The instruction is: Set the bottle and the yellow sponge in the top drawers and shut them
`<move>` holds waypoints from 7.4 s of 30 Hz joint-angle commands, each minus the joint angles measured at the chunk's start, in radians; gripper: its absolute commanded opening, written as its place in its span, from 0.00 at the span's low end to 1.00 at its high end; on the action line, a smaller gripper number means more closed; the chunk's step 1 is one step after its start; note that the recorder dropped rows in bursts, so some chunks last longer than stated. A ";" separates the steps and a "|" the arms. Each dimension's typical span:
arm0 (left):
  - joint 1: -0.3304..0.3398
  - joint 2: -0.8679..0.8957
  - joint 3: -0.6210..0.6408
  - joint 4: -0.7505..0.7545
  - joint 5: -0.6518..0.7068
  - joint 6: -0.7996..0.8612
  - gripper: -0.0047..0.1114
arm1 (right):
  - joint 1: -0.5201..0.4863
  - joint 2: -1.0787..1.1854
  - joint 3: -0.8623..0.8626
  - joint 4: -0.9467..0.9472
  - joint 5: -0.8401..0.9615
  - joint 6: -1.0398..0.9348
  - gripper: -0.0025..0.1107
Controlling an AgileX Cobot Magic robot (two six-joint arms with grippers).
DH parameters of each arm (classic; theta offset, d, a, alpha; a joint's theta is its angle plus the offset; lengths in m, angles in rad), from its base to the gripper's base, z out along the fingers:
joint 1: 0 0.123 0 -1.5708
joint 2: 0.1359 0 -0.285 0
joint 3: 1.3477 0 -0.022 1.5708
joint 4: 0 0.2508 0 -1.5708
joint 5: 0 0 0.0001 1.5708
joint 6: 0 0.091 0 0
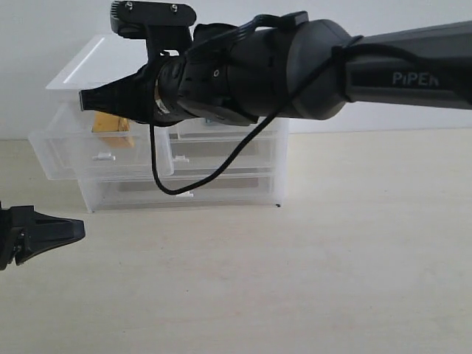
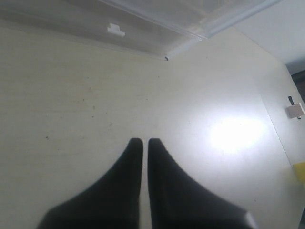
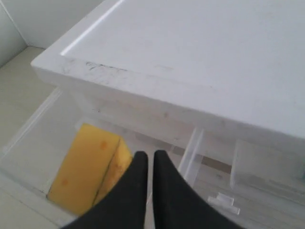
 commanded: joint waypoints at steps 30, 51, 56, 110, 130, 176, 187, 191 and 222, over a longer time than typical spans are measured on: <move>0.001 -0.010 0.003 0.002 0.026 0.008 0.07 | 0.050 -0.019 -0.001 0.137 -0.050 -0.060 0.02; 0.001 -0.010 0.003 0.006 0.026 0.008 0.07 | 0.136 0.045 -0.002 0.356 0.131 -0.528 0.02; 0.001 -0.010 0.003 0.005 0.026 0.008 0.07 | 0.116 0.050 -0.006 0.265 0.086 -0.440 0.02; 0.001 -0.010 0.003 -0.011 0.070 0.079 0.07 | -0.050 -0.015 -0.089 0.275 0.028 -0.481 0.02; -0.003 -0.395 0.158 0.014 0.219 0.031 0.07 | 0.017 -0.715 0.690 0.277 -0.266 -0.364 0.02; -0.043 -1.044 0.341 -0.050 -0.055 -0.145 0.07 | 0.017 -1.265 0.886 0.327 0.411 -0.359 0.02; -0.199 -1.480 0.341 -0.050 -0.606 -0.170 0.07 | 0.017 -1.265 0.886 0.327 0.411 -0.359 0.02; -0.199 -1.618 0.341 -0.050 -0.674 -0.163 0.07 | 0.017 -1.265 0.886 0.327 0.411 -0.359 0.02; -0.199 -1.691 0.537 1.728 -0.684 -1.889 0.07 | 0.017 -1.265 0.886 0.327 0.411 -0.356 0.02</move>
